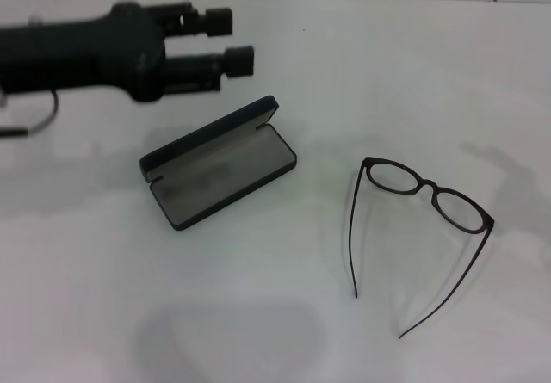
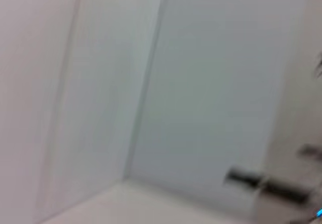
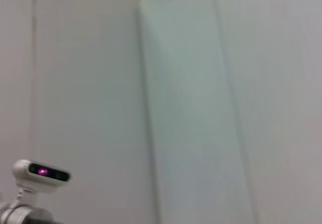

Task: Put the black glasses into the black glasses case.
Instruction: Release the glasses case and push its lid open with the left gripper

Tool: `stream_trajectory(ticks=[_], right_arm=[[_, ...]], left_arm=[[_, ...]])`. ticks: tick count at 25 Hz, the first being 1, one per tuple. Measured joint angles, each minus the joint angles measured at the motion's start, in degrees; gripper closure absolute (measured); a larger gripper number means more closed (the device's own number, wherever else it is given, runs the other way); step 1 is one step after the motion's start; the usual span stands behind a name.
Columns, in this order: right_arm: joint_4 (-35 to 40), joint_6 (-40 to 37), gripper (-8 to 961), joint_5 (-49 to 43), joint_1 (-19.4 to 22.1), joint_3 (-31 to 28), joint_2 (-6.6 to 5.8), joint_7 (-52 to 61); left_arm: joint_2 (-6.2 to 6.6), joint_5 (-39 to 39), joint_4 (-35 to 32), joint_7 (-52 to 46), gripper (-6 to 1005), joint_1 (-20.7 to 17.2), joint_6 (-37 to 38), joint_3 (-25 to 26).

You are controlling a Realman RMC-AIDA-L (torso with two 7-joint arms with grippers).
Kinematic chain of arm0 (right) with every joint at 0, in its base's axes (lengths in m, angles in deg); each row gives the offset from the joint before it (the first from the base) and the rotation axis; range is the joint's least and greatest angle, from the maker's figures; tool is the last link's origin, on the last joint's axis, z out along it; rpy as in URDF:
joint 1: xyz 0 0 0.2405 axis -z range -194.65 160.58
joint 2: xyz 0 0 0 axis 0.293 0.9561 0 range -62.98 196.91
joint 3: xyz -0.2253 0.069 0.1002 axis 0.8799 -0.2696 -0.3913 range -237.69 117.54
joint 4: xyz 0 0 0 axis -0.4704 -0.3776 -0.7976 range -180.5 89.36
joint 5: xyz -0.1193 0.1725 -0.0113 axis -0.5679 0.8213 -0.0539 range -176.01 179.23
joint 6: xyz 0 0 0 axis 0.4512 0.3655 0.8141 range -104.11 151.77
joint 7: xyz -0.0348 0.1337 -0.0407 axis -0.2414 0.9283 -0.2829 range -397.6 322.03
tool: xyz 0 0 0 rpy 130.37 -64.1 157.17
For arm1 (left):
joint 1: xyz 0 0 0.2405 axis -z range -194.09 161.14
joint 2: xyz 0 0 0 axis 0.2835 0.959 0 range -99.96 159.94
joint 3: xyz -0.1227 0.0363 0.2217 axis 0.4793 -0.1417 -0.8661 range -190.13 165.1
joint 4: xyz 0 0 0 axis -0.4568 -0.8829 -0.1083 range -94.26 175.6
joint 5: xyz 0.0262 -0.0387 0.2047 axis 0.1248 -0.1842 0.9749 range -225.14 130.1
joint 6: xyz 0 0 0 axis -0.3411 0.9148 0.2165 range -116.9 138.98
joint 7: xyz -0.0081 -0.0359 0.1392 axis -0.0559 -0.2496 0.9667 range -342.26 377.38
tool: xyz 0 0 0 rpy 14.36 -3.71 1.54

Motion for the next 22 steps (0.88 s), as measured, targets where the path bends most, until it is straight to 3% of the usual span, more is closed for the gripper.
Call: stream_trajectory(ticks=[4, 6, 7, 8, 10, 14, 22], right_arm=[[-0.58, -0.22, 95, 0.17, 1.53, -2.52, -0.05, -0.04], [-1.62, -0.09, 96, 0.42, 2.17, -2.72, -0.12, -0.13], [-1.95, 0.07, 96, 0.48, 2.25, -2.75, -0.16, -0.26], [-2.24, 0.2, 96, 0.48, 2.29, -2.78, -0.17, -0.38], [-2.86, 0.38, 97, 0.48, 2.2, -2.79, -0.2, -0.52], [-3.14, 0.42, 98, 0.46, 1.99, -2.83, -0.31, -0.52], [-3.1, 0.87, 100, 0.5, 1.96, -2.88, -0.47, -0.55]], left_arm=[[-0.41, 19.15, -15.04, -15.63, 351, 0.93, -7.43, -7.23], [-0.33, 27.99, -17.77, -20.51, 366, 1.91, -9.58, -12.16], [-0.33, 27.99, -17.77, -20.51, 373, 1.91, -9.58, -12.16], [-0.5, 38.25, -18.81, -24.4, 380, 3.0, -12.12, -17.9], [-0.56, 43.39, -18.64, -26.63, 399, 3.4, -14.23, -21.77], [-0.55, 48.91, -18.23, -29.65, 420, 3.63, -19.24, -28.61], [-0.6, 51.28, -13.52, -30.31, 452, 6.29, -20.44, -31.01]])
